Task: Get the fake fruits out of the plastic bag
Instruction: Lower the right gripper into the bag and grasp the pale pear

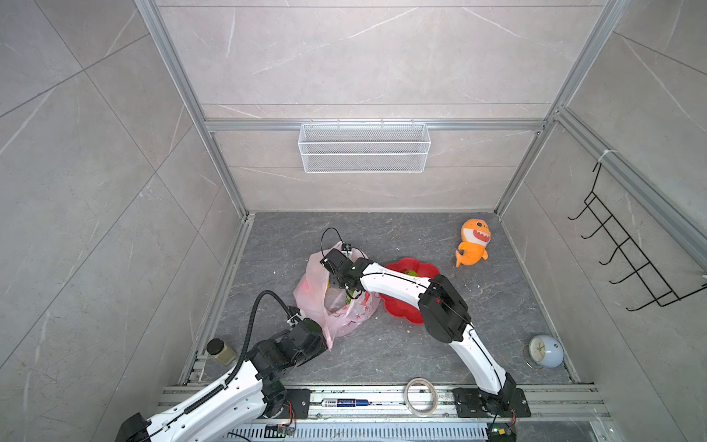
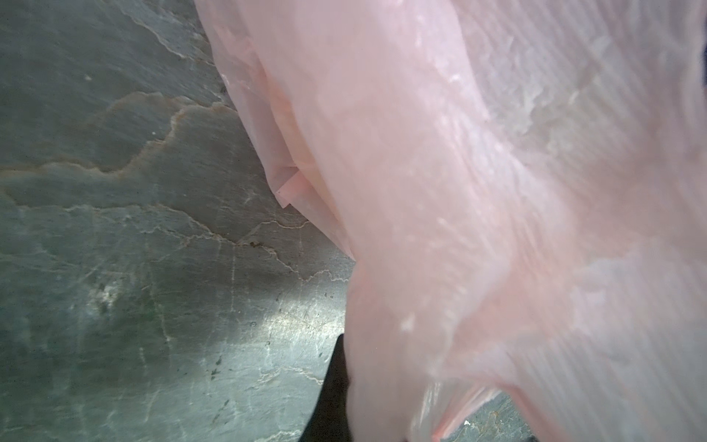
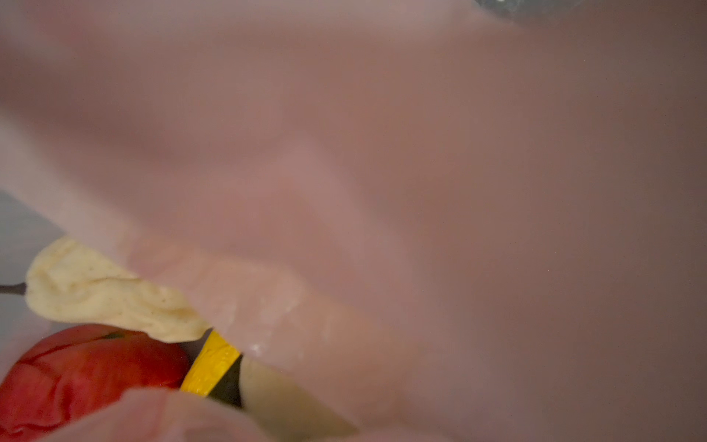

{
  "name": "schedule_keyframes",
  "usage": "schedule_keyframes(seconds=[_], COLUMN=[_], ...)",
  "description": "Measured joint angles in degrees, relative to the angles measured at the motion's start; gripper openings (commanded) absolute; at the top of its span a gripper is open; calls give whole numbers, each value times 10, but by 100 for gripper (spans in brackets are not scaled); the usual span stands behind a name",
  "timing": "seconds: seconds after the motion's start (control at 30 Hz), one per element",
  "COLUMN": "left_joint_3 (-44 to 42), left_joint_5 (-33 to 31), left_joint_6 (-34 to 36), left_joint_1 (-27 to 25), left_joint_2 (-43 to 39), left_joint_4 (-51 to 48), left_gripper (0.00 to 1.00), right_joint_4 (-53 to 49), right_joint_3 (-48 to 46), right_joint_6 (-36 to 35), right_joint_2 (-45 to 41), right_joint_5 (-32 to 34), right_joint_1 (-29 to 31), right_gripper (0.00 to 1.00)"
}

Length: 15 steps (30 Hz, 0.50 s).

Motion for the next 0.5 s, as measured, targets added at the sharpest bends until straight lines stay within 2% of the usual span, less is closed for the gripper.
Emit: schedule_keyframes(seconds=[0.27, 0.5], left_joint_3=[1, 3], left_joint_5=[-3, -11], left_joint_6=[0, 1], left_joint_1=[0, 0], left_joint_2=[3, 17], left_joint_4=[0, 0], left_gripper=[0, 0], right_joint_4=[-4, -11], right_joint_3=[-23, -37], right_joint_6=[-43, -66], right_joint_2=[-30, -92], right_joint_5=[-3, -40], right_joint_1=[7, 15], right_gripper=[41, 41])
